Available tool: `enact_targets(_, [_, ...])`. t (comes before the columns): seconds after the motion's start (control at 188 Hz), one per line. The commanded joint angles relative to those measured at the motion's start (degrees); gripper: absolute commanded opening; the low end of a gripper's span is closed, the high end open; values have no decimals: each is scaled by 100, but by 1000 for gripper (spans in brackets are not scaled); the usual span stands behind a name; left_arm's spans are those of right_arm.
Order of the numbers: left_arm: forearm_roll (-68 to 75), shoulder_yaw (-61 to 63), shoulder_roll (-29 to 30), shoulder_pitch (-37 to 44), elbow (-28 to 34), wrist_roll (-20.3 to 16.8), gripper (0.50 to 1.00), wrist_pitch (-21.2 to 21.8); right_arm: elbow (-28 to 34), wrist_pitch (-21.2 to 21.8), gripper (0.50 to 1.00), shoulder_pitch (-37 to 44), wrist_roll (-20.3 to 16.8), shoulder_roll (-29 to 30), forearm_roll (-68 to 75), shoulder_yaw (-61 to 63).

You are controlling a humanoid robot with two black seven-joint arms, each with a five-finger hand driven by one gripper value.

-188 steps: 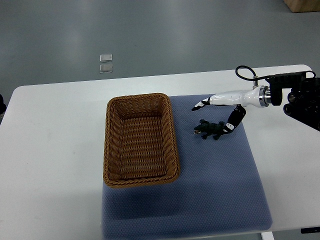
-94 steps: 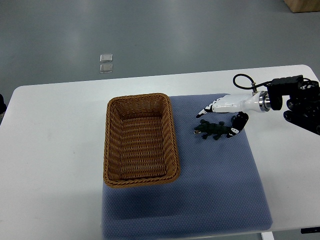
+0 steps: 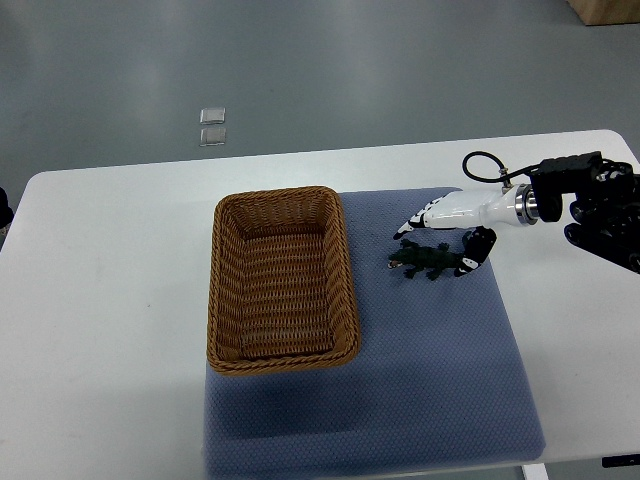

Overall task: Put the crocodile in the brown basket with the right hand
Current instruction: 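Close the right hand fingers around the crocodile and lift it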

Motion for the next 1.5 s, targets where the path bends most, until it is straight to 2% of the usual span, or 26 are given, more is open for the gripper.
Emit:
enact_targets(0.0, [1,4,0,0,1,0,1000,0,-5,0,881,5,0,32,-11,-45])
enact_targets(0.154, [1,12,0,0,1,0,1000,0,-84,0,856,5,0,94,-38,-63])
enact_targets(0.271, [1,12,0,0,1,0,1000,0,-145,-62,813,5,0,147,-134,-159])
enact_targets(0.483, [1,12,0,-9,1,0,1000,0,-224,-150,795,5,0,182,-134,-239])
enact_targets(0.622, [1,21,0,-17,1,0,1000,0,-259,-202,756,5,0,199,-134,-247])
enact_targets(0.845, [1,21,0,-26,1,0,1000,0,-268,-246,631,23,0,190,-134,-247])
enact_targets(1.036, [1,12,0,-26,1,0,1000,0,-268,-282,500,102,0,190,-134,-239])
enact_targets(1.493, [-8,4,0,-26,1,0,1000,0,-268,-528,500,286,0,164,-55,-151])
